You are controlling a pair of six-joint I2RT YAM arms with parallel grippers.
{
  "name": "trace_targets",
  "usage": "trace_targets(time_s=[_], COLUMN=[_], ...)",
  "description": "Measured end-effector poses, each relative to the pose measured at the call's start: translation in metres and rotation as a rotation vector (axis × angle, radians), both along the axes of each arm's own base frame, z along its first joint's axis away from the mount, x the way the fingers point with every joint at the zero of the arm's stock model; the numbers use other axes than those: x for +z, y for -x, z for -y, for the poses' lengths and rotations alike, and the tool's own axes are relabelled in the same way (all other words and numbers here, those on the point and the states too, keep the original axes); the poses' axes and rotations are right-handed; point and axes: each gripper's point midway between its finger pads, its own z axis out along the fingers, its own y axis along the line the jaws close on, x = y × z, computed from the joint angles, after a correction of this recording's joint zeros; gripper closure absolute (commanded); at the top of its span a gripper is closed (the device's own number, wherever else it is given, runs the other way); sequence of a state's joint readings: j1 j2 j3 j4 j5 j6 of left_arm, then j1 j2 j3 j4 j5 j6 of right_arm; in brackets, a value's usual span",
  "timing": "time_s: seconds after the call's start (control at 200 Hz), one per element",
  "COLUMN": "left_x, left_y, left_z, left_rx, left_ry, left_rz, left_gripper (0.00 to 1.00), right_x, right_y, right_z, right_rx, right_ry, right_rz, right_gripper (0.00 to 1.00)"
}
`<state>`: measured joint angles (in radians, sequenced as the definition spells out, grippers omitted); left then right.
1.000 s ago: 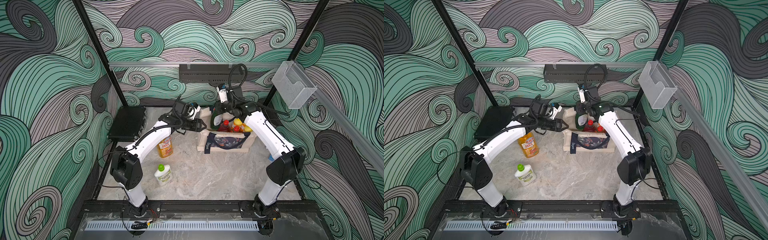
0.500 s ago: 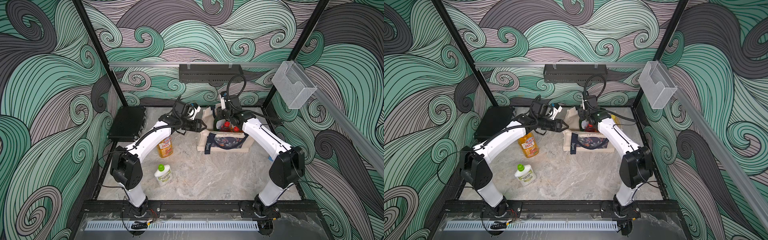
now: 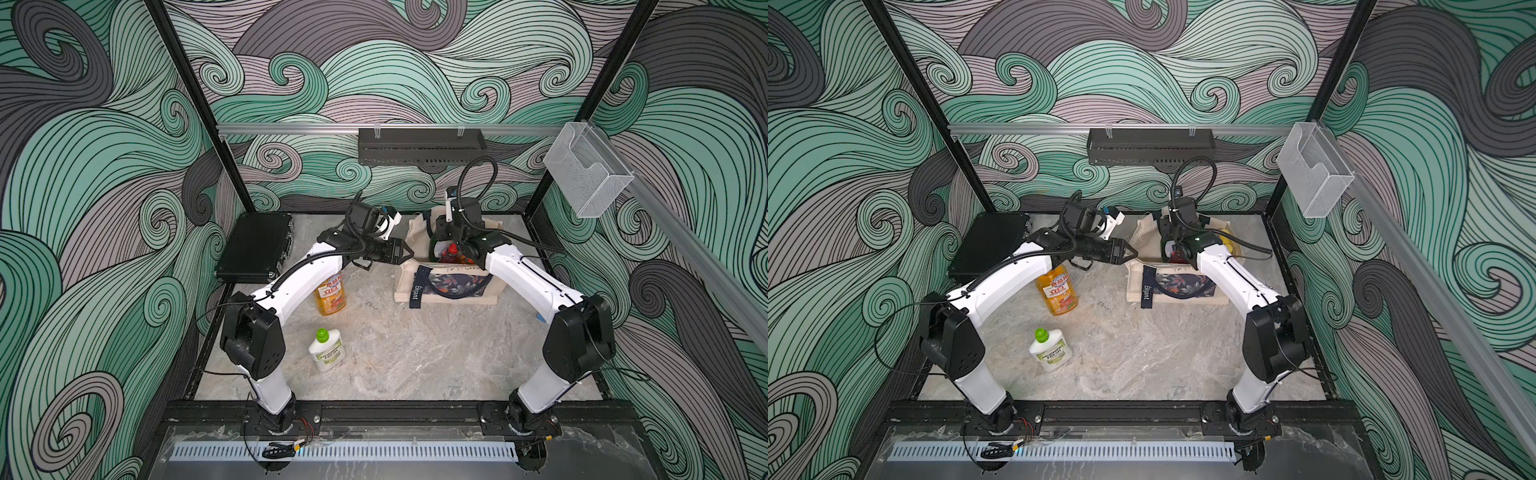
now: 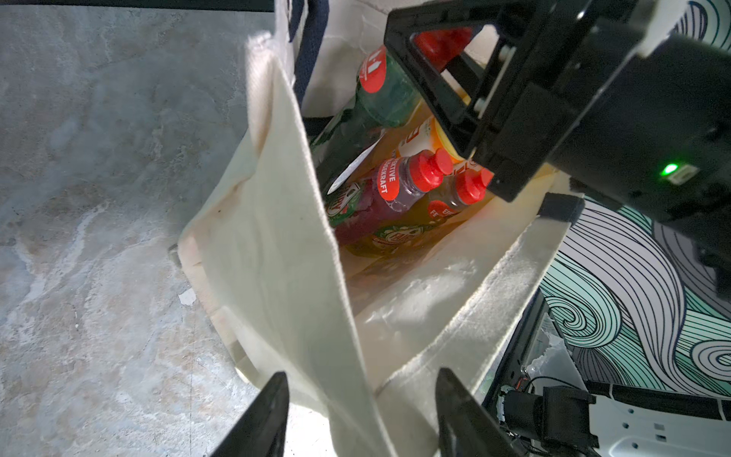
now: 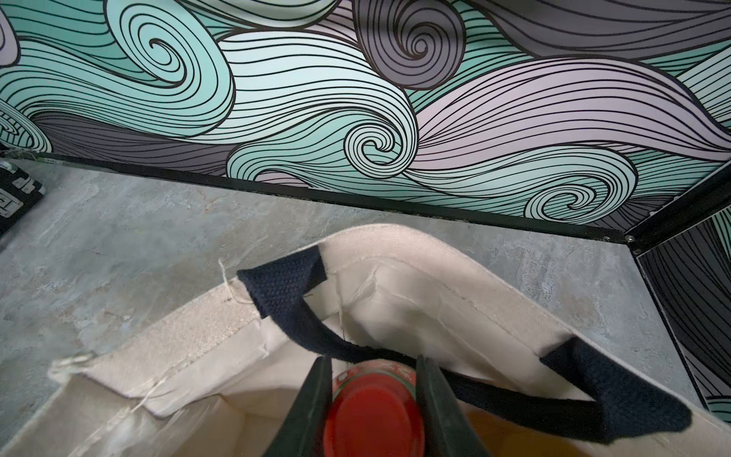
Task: Pack dish soap into the shopping bag
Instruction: Place the bottle of dish soap in the shopping bag.
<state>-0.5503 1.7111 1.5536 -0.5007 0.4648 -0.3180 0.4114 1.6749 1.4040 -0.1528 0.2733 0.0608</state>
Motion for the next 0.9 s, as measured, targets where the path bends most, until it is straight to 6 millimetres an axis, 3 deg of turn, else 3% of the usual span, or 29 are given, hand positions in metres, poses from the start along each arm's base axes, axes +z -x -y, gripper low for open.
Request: trace_targets(time_s=[0.21, 0.295, 0.495, 0.605, 0.73, 0.901], left_x=[-0.001, 0.004, 0.051, 0.068, 0.056, 0.009], left_y=[-0.003, -0.006, -0.033, -0.044, -0.061, -0.068], left_z=[-0.004, -0.01, -0.028, -0.027, -0.018, -0.012], left_rx=[-0.001, 0.009, 0.085, 0.102, 0.099, 0.08], left_ry=[-0.016, -0.035, -0.046, -0.032, -0.04, -0.098], left_rz=[0.018, 0.028, 0.155, 0.197, 0.181, 0.087], left_gripper=[0.33, 0.23, 0.18, 0.19, 0.24, 0.28], right_x=[-0.006, -0.002, 0.01, 0.011, 0.012, 0.016], right_y=[0.008, 0.012, 0.022, 0.024, 0.026, 0.027], right_z=[0.003, 0.004, 0.001, -0.004, -0.011, -0.021], right_rx=[0.004, 0.013, 0.046, 0.068, 0.093, 0.118], right_ry=[-0.029, -0.04, -0.071, -0.098, -0.117, -0.13], right_rz=[-0.012, -0.014, -0.015, -0.023, -0.035, -0.031], right_gripper=[1.0, 1.0, 1.0, 1.0, 1.0, 1.0])
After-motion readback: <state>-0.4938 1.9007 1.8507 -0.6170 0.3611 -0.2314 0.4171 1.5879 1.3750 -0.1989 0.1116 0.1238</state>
